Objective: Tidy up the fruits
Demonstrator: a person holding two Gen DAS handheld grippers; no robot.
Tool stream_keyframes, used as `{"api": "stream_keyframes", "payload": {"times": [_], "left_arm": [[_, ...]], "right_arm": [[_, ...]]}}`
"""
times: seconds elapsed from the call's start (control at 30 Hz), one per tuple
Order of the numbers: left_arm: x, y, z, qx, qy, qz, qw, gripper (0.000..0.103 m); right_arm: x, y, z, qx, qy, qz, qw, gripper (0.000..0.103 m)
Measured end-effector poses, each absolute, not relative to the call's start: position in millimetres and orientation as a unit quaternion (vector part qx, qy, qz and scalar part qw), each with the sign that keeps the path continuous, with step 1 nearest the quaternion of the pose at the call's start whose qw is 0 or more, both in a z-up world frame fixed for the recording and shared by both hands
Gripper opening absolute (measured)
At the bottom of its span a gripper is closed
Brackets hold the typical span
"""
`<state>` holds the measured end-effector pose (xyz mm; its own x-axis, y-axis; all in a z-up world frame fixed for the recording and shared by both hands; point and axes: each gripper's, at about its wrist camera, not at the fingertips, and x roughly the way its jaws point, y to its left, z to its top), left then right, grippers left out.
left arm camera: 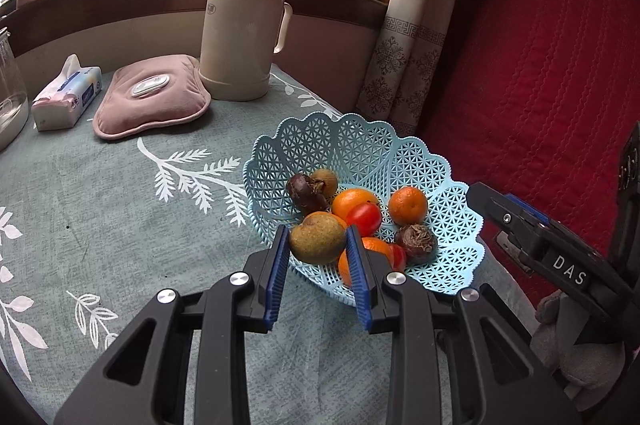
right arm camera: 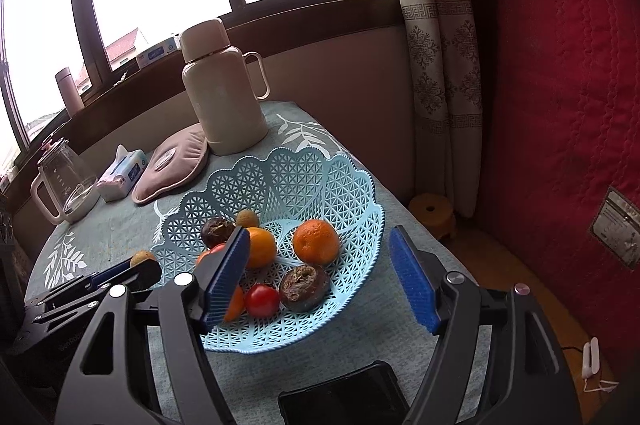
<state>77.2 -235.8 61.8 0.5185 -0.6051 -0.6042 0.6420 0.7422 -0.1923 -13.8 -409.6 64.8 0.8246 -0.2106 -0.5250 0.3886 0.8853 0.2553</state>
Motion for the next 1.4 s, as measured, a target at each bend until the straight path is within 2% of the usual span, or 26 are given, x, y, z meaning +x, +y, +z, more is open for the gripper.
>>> {"api": "stream_keyframes", "payload": {"times": [0.43,0.47,0.5,0.53,0.8,0.83,0.9,1.0,1.07,1.4], "left_arm": [[73.9,-231.9,59.5,0.023,0.334,-0.366,0.868,0.03],[73.5,-231.0,59.9,0.023,0.334,-0.366,0.868,0.035],[73.7,-230.1,60.3,0.022,0.334,-0.363,0.869,0.047],[73.1,-228.5,60.8,0.02,0.334,-0.361,0.87,0.051],[71.1,-217.1,56.0,0.011,0.343,-0.348,0.872,0.055],[70.9,-215.8,55.2,0.011,0.345,-0.345,0.873,0.056],[69.6,-213.5,54.8,0.012,0.344,-0.338,0.876,0.063],[66.1,-210.6,57.1,0.017,0.333,-0.324,0.885,0.083],[63.9,-209.4,58.5,0.025,0.326,-0.311,0.892,0.09],[61.1,-202.9,60.3,0.035,0.316,-0.28,0.906,0.093]], "right_arm": [[-12.4,-409.4,63.3,0.182,0.253,-0.155,0.937,0.073],[-12.4,-409.4,63.3,0.182,0.253,-0.156,0.937,0.073],[-12.2,-409.3,63.1,0.183,0.253,-0.156,0.937,0.073],[-12.1,-409.0,63.1,0.183,0.253,-0.155,0.937,0.073],[-12.9,-408.1,63.1,0.185,0.255,-0.152,0.937,0.074],[-13.4,-408.2,63.5,0.187,0.255,-0.151,0.937,0.079],[-14.7,-408.4,64.6,0.189,0.253,-0.15,0.937,0.084],[-16.1,-406.8,65.7,0.188,0.255,-0.146,0.937,0.088],[-17.5,-404.9,65.9,0.188,0.255,-0.145,0.937,0.093],[-23.1,-395.0,61.8,0.179,0.268,-0.145,0.936,0.097]]}}
